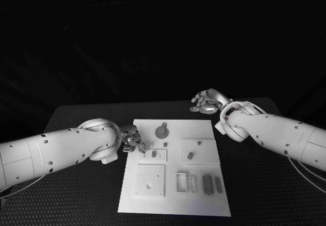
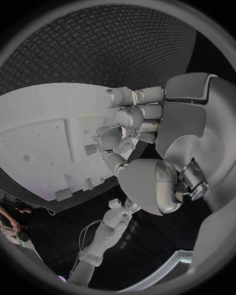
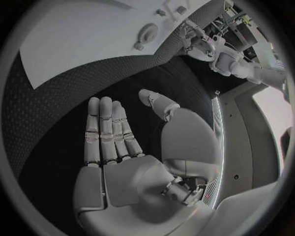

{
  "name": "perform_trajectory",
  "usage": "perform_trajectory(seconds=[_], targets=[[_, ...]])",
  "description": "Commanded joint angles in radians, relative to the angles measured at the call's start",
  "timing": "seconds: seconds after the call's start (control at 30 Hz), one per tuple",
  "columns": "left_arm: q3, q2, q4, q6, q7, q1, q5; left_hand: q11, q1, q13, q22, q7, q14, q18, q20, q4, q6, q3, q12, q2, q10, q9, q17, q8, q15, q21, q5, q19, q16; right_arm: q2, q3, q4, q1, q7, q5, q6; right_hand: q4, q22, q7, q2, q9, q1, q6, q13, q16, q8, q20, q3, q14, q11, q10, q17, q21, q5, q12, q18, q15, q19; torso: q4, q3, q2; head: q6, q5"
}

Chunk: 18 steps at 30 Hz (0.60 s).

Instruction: Assemble the parts on the task board

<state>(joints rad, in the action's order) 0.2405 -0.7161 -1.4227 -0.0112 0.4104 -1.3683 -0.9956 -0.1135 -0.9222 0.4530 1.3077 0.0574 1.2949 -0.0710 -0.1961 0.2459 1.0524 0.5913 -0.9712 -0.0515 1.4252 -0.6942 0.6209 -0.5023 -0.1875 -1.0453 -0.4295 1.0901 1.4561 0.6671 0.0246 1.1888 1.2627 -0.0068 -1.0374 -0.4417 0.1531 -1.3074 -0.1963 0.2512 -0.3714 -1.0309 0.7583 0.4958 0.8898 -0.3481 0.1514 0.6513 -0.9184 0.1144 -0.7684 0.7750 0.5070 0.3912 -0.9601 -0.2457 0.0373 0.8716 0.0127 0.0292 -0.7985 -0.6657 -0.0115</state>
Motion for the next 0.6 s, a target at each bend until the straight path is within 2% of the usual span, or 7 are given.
perform_trajectory(seconds=[0.03,0.13,0.43,0.6], targets=[[0.000,0.007,-0.001,-0.024,0.005,0.005,-0.016,-0.003,-0.010,-0.001,0.011,-0.064,0.000,-0.015,-0.071,0.020,0.098,0.025,-0.007,0.003,-0.005,-0.038,-0.001,0.003,-0.024,-0.003,-0.006,0.005,0.003,-0.001,0.000,0.003,-0.001,0.010,-0.002,0.011,-0.002,-0.022,-0.014,-0.001,0.002,0.006,-0.004,-0.001,0.000,-0.003,0.003,-0.006,0.005,-0.002,0.006,-0.001,-0.007,0.007,-0.003,-0.016,0.002,0.000,0.0000,-0.0010,-0.001,-0.002,0.000],[0.000,0.011,0.001,-0.031,0.004,0.009,-0.016,-0.003,-0.008,-0.002,0.011,-0.064,0.000,-0.015,-0.071,0.018,0.100,0.025,-0.008,0.005,-0.006,-0.039,-0.002,0.003,-0.025,-0.003,-0.010,0.005,0.003,-0.002,0.000,0.003,-0.001,0.010,-0.002,0.013,-0.002,-0.022,-0.014,-0.001,0.002,0.006,-0.004,-0.002,0.000,-0.003,0.003,-0.005,0.005,-0.002,0.006,-0.001,-0.007,0.007,-0.003,-0.016,0.002,0.000,0.0000,-0.0009,-0.001,-0.002,0.000],[0.000,0.014,0.002,-0.017,0.007,0.015,-0.021,-0.003,-0.005,-0.003,0.011,-0.064,-0.001,-0.015,-0.071,0.017,0.101,0.023,-0.009,0.006,-0.007,-0.041,-0.003,0.004,-0.025,-0.002,-0.013,0.005,0.002,-0.002,0.000,0.004,-0.001,0.009,-0.002,0.015,-0.002,-0.022,-0.014,-0.001,0.002,0.006,-0.004,-0.002,0.000,-0.003,0.003,-0.006,0.005,-0.002,0.006,-0.002,-0.007,0.009,-0.004,-0.016,0.002,0.000,-0.0004,-0.0010,-0.001,-0.013,-0.005],[0.000,0.018,0.005,-0.019,0.007,0.025,-0.030,-0.002,-0.004,-0.003,0.011,-0.064,-0.001,-0.015,-0.071,0.016,0.101,0.023,-0.009,0.008,-0.008,-0.042,-0.004,0.005,-0.025,-0.002,-0.012,0.005,0.002,-0.002,0.000,0.004,-0.001,0.008,-0.002,0.016,-0.002,-0.022,-0.014,-0.002,0.002,0.007,-0.004,-0.003,0.000,-0.003,0.003,-0.006,0.005,-0.002,0.006,-0.002,-0.008,0.010,-0.004,-0.016,0.002,0.000,0.0007,-0.0010,-0.001,-0.017,-0.006]])
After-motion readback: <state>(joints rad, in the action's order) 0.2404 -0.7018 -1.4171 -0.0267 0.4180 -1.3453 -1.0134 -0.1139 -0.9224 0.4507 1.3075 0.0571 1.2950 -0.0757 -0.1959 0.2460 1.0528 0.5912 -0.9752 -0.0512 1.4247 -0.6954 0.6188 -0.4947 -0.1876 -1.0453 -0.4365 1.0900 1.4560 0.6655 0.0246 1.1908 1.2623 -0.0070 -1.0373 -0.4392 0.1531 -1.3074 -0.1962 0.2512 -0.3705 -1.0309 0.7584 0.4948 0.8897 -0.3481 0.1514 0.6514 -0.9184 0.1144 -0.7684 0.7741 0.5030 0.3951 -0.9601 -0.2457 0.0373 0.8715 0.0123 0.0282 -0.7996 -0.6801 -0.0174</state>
